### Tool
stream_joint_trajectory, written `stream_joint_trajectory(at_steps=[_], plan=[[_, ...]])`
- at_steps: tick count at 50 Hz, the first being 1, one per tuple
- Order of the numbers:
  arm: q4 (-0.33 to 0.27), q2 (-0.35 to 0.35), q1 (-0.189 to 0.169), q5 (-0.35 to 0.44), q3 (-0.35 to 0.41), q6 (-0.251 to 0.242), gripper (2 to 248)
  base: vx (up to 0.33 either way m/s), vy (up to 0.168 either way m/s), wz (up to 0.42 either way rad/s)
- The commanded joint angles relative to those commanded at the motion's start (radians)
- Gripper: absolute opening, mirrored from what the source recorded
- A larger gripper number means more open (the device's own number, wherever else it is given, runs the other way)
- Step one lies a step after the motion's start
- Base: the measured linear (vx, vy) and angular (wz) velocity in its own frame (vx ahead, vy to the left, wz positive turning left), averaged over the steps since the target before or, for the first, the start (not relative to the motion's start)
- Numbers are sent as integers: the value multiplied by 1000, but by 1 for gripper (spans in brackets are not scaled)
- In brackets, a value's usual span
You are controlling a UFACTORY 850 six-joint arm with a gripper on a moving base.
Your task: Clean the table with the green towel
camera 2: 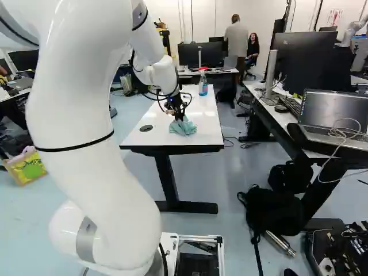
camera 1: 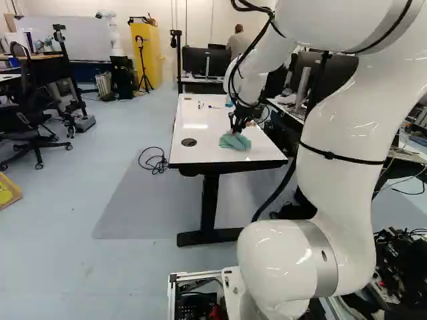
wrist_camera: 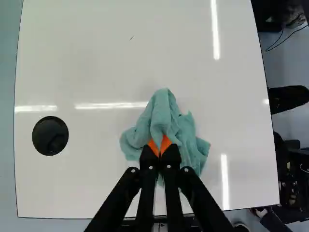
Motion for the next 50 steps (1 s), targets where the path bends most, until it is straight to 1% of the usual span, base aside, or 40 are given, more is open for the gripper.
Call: stream_joint_trajectory(at_steps=[28,38,44,50], plan=[[0,0,0,0,0,0,24,0,0,0],[0,13,-9,0,-1,0,24,0,0,0],[0,9,-3,0,-5,0,24,0,0,0],[0,5,12,0,-10,0,24,0,0,0]])
